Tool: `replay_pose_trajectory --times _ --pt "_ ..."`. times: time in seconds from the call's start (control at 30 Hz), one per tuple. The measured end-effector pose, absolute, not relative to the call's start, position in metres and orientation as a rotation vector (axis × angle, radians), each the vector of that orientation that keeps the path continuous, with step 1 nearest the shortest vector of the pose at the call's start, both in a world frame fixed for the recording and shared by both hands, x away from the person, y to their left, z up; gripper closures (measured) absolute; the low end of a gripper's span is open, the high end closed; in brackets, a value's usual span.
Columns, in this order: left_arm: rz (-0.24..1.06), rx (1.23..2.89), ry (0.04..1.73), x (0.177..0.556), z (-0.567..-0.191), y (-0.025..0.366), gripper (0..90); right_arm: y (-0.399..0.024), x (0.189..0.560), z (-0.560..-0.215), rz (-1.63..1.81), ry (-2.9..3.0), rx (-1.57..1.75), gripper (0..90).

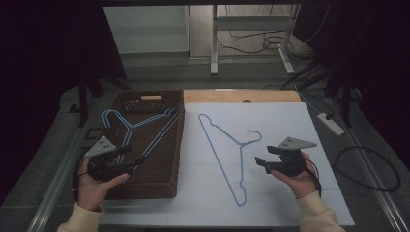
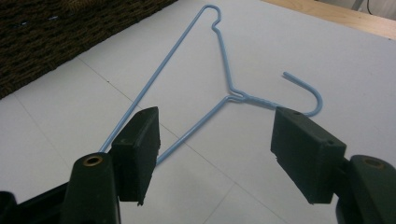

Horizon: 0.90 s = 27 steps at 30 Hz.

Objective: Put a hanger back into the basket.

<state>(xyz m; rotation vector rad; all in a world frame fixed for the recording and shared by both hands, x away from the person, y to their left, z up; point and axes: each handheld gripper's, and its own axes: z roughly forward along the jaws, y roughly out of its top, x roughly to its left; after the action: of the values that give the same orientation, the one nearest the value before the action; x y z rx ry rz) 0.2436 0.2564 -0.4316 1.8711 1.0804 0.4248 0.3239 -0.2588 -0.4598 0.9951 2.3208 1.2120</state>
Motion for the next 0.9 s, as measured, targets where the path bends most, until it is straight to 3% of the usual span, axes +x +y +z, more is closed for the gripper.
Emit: replay_pose_trajectory --times 0.6,0.9 --pt "0.407 1.879 1.044 0.240 -0.437 0.243 35.0 -0.260 0.312 -0.464 1.205 2.357 1.023 29.8" --pt "0.405 1.876 1.051 0.237 -0.439 0.240 34.9 -0.262 0.309 -0.466 1.237 2.360 1.045 36.9"
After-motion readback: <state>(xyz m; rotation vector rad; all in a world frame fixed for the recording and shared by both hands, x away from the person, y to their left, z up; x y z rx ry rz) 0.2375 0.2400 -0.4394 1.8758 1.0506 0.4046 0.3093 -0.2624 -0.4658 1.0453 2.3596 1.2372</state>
